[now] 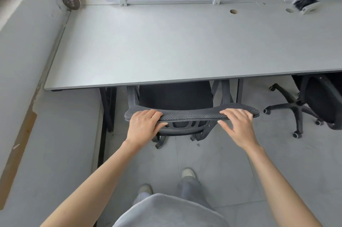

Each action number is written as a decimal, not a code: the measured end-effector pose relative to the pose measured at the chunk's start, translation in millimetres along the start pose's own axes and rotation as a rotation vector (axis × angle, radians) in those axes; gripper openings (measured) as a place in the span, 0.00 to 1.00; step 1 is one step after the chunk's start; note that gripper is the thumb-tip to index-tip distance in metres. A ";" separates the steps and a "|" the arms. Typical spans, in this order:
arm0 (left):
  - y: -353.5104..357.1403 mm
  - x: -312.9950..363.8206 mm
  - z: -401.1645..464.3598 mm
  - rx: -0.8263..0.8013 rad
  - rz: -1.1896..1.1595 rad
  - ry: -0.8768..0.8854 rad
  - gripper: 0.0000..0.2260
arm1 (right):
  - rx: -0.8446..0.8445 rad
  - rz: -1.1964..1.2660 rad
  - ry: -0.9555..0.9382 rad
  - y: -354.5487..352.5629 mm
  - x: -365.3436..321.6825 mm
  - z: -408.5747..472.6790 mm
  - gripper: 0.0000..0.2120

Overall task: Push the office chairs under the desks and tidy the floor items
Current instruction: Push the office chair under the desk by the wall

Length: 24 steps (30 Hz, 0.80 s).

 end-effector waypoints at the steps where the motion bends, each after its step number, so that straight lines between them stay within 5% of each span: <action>1: 1.9 6.7 4.2 0.011 -0.005 -0.007 0.23 | -0.007 0.006 -0.011 -1.1 9.3 3.3 0.28; 16: 11.3 43.5 34.7 -0.107 -0.009 -0.127 0.19 | -0.090 -0.115 -0.199 -6.0 63.8 24.8 0.17; 24: 25.5 66.1 62.8 -0.347 0.065 -0.226 0.14 | -0.319 -0.140 -0.014 -3.1 71.0 60.8 0.15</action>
Point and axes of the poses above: each hand's wrist, its own z-axis towards the middle knuckle, its own y-axis out of the palm, x = y × z, the point moved 7 cm from there along z, towards the middle knuckle, and after that the axes turned 9 degrees about -y, right-handed, at the moved point
